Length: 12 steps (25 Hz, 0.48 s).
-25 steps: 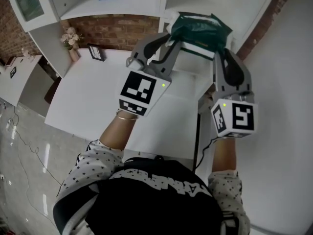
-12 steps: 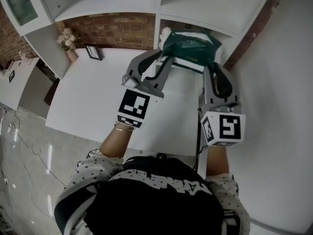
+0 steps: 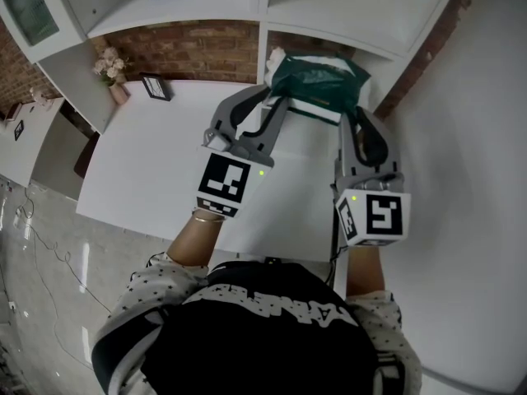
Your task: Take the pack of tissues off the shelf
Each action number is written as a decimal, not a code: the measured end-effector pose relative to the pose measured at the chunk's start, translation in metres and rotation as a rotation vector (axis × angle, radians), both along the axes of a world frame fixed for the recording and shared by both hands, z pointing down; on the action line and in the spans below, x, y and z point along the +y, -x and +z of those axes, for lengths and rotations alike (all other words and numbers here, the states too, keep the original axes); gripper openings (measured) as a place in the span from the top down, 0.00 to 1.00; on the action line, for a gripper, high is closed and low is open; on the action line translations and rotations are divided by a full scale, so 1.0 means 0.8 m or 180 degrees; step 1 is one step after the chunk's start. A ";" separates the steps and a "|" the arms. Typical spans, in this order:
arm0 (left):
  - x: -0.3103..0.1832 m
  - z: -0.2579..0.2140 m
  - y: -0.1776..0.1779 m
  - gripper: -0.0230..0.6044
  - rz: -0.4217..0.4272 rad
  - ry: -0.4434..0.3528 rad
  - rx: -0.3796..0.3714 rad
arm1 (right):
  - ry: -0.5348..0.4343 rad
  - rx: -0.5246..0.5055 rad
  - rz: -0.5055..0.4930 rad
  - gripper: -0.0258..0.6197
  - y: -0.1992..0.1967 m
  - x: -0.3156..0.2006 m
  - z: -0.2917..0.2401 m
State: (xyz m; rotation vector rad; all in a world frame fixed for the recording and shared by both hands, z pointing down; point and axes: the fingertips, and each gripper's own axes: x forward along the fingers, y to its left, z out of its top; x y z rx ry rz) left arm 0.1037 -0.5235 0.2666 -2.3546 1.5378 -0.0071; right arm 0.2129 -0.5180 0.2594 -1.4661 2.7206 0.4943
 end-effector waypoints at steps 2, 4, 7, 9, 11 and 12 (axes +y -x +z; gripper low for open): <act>0.000 0.000 -0.001 0.80 0.0002 -0.0007 -0.0004 | -0.0006 -0.0008 0.0004 0.82 -0.001 0.000 0.000; 0.001 -0.001 -0.001 0.80 0.0000 -0.0017 -0.0009 | -0.0012 -0.0027 0.0010 0.82 -0.002 -0.001 0.001; 0.002 -0.002 0.000 0.80 -0.0004 -0.0029 -0.0019 | -0.0022 -0.0041 0.0010 0.82 -0.002 0.000 0.000; 0.002 -0.003 0.000 0.80 -0.0003 -0.0034 -0.0018 | -0.0034 -0.0049 0.0009 0.82 -0.002 0.000 -0.001; 0.002 -0.004 0.000 0.80 -0.0007 -0.0039 -0.0015 | -0.0044 -0.0033 0.0001 0.82 -0.001 0.001 -0.002; 0.002 -0.004 0.000 0.80 -0.0011 -0.0040 -0.0016 | -0.0045 -0.0030 -0.0004 0.82 0.000 0.001 -0.003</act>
